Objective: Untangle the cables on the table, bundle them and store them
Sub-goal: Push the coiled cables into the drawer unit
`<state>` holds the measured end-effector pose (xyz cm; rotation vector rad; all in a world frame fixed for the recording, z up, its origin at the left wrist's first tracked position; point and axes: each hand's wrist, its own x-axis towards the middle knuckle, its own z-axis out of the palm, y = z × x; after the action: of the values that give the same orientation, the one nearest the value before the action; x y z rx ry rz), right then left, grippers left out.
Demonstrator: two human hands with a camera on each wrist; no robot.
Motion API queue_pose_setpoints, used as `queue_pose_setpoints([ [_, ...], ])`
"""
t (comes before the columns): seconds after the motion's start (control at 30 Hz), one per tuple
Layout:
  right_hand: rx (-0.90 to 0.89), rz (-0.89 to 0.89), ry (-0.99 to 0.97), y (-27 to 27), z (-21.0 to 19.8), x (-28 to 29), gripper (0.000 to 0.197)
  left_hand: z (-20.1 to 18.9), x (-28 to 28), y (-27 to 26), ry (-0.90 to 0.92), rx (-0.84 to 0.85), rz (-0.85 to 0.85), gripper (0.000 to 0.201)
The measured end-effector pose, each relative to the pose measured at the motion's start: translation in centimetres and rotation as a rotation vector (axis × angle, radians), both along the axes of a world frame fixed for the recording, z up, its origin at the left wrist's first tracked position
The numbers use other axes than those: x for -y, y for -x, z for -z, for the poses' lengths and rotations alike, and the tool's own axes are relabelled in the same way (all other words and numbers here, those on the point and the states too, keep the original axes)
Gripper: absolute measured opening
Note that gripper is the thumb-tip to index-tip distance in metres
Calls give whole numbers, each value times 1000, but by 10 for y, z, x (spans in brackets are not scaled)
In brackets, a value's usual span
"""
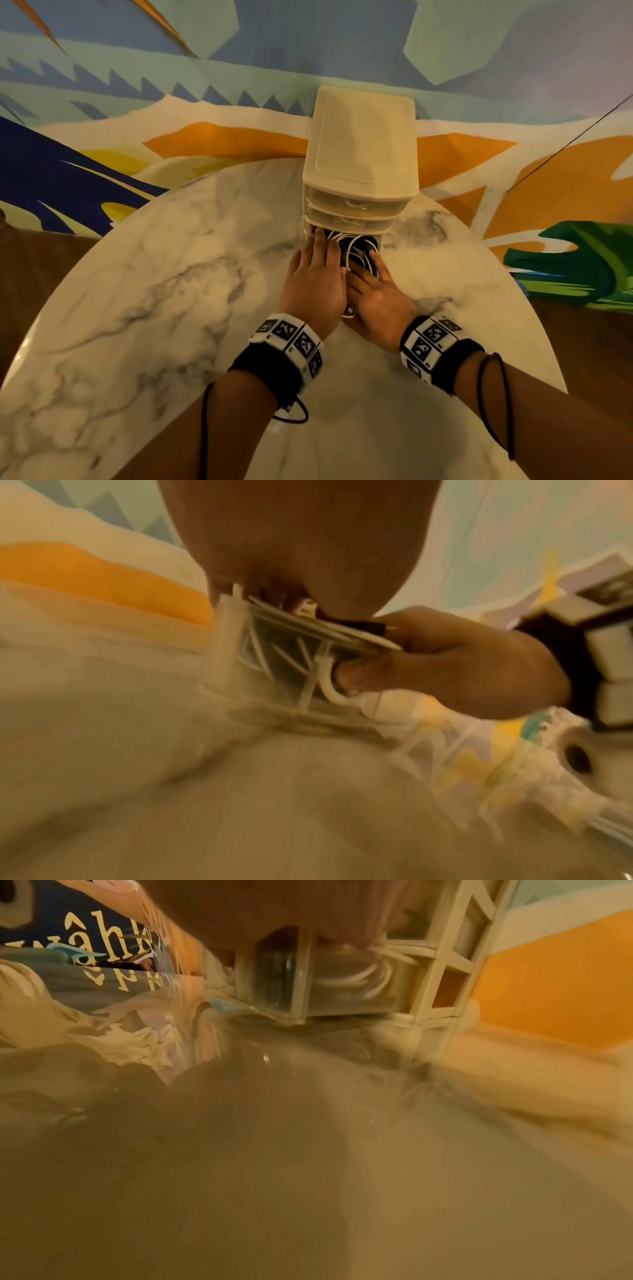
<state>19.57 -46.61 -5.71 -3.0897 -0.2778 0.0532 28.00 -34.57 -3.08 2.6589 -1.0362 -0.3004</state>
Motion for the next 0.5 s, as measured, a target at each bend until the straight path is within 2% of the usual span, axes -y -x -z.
queue_pose_setpoints([
  [0.17, 4, -41, -24, -3, -3, 3, 55, -2, -1, 8, -50, 40, 95, 59],
  [0.3, -39, -24, -66, -6, -4, 6, 59, -11, 5, 6, -57, -10, 89, 78],
  [0.5, -64, -2, -40, -10, -6, 3, 59, -12, 10, -3, -105, -27, 119, 63],
])
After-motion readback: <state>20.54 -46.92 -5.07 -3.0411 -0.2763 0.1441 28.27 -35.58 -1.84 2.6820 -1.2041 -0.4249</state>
